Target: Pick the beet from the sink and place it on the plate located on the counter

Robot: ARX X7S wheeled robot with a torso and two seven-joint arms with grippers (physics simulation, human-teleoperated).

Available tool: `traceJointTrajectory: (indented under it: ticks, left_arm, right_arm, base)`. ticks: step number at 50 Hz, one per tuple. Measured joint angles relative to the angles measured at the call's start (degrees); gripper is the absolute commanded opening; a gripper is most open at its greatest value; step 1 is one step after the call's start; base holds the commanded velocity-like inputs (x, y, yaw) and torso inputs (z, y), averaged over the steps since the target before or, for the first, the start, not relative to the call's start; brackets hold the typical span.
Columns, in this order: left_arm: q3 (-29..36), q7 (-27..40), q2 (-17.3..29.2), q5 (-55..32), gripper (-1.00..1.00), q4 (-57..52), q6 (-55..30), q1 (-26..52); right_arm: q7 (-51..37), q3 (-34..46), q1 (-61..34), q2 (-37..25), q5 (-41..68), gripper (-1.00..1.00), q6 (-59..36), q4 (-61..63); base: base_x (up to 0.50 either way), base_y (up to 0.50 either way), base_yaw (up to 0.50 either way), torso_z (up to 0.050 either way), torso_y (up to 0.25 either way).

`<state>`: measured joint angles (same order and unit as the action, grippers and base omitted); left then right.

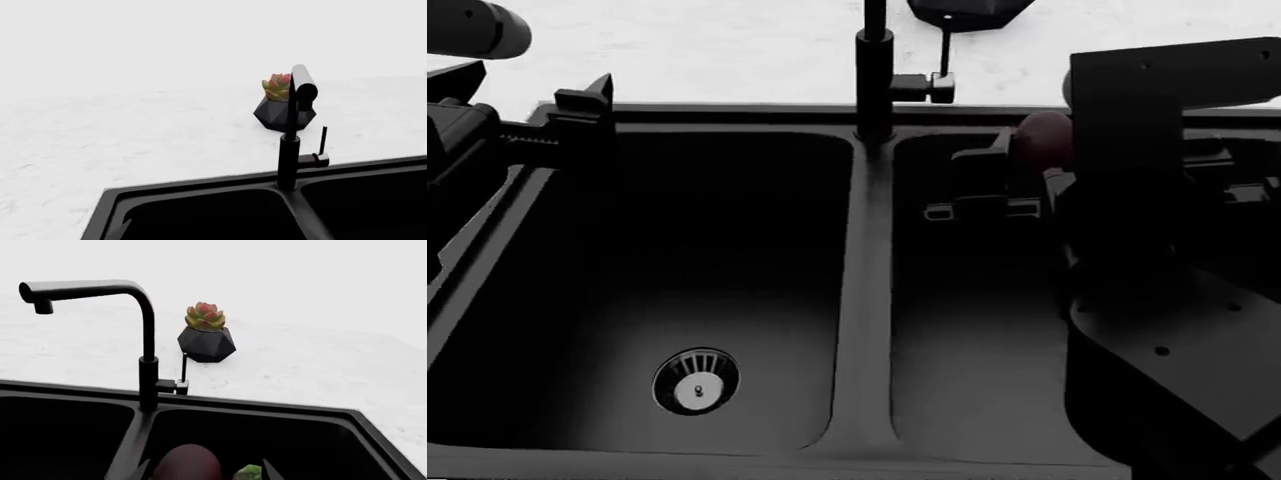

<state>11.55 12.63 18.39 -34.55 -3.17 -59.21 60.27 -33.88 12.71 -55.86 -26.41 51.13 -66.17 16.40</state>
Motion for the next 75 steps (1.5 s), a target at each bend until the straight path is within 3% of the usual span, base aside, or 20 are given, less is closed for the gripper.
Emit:
traceJointTrajectory:
  ticks: [75]
  left_arm:
    - [0.92,0.56,0.74,-0.90,1.00,0.29,1.44,-0.79]
  right_arm:
    - [-1.75,-0.52,0.34,-0.98,2.71,-1.00,-0.48,1.44]
  base:
    - [0.00,-0.50,0.00,0.000,0.000]
